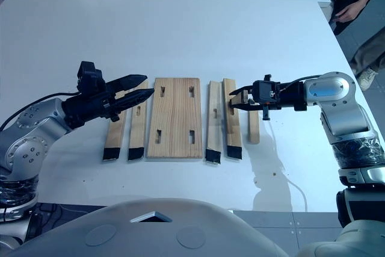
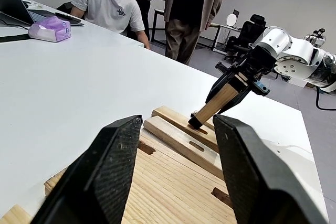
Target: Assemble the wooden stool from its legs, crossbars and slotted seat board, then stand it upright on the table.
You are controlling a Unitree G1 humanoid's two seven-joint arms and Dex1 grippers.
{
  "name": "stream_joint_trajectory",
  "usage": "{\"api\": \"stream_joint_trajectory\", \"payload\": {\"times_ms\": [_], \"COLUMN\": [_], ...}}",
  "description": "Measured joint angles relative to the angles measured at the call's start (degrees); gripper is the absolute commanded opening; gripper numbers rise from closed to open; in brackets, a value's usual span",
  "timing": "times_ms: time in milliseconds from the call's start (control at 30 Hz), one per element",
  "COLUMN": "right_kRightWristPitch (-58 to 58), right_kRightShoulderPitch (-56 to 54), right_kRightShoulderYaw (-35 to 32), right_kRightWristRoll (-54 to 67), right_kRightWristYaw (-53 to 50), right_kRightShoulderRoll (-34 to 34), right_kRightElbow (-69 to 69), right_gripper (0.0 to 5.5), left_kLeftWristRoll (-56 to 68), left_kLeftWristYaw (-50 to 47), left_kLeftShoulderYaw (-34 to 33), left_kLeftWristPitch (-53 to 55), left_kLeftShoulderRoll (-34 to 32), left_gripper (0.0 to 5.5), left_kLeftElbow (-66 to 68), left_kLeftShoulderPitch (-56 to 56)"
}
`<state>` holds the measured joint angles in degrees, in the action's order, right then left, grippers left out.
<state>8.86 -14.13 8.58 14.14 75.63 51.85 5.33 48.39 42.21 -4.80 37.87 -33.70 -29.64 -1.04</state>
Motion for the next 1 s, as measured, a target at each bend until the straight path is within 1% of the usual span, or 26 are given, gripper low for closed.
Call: {"api": "stream_joint_trajectory", "payload": {"times_ms": [300, 667, 733, 867, 1000], "right_kRightWristPitch": [-6.8, -7.5, -10.1, -12.7, -11.4], "right_kRightShoulderPitch": [1.5, 2.1, 1.9, -3.2, -7.9], "right_kRightShoulderYaw": [-0.9, -1.0, -0.7, 2.5, 5.0], "right_kRightWristRoll": [1.7, 1.6, 3.1, 3.2, 2.6], "right_kRightWristYaw": [0.2, 2.6, 4.9, 8.7, 10.2], "right_kRightShoulderRoll": [0.1, 0.2, 0.8, 0.1, -2.5], "right_kRightElbow": [-3.8, -2.6, -2.2, 2.8, 9.6], "right_gripper": [1.30, 1.30, 1.30, 1.30, 1.30], "left_kLeftWristRoll": [0.0, -0.1, 0.0, -0.1, 0.0], "left_kLeftWristYaw": [-0.9, -1.5, -1.4, -1.0, -0.2], "left_kLeftShoulderYaw": [-0.1, 0.0, 0.0, 0.3, 1.2], "left_kLeftWristPitch": [0.0, 0.0, 0.1, 0.3, 0.8], "left_kLeftShoulderRoll": [0.0, 0.3, 0.2, 0.1, 0.1], "left_gripper": [2.51, 2.51, 2.51, 2.51, 2.51], "left_kLeftElbow": [-0.6, -1.0, -1.0, -1.0, -0.9], "left_kLeftShoulderPitch": [0.1, 0.3, 0.2, -0.1, -0.7]}}
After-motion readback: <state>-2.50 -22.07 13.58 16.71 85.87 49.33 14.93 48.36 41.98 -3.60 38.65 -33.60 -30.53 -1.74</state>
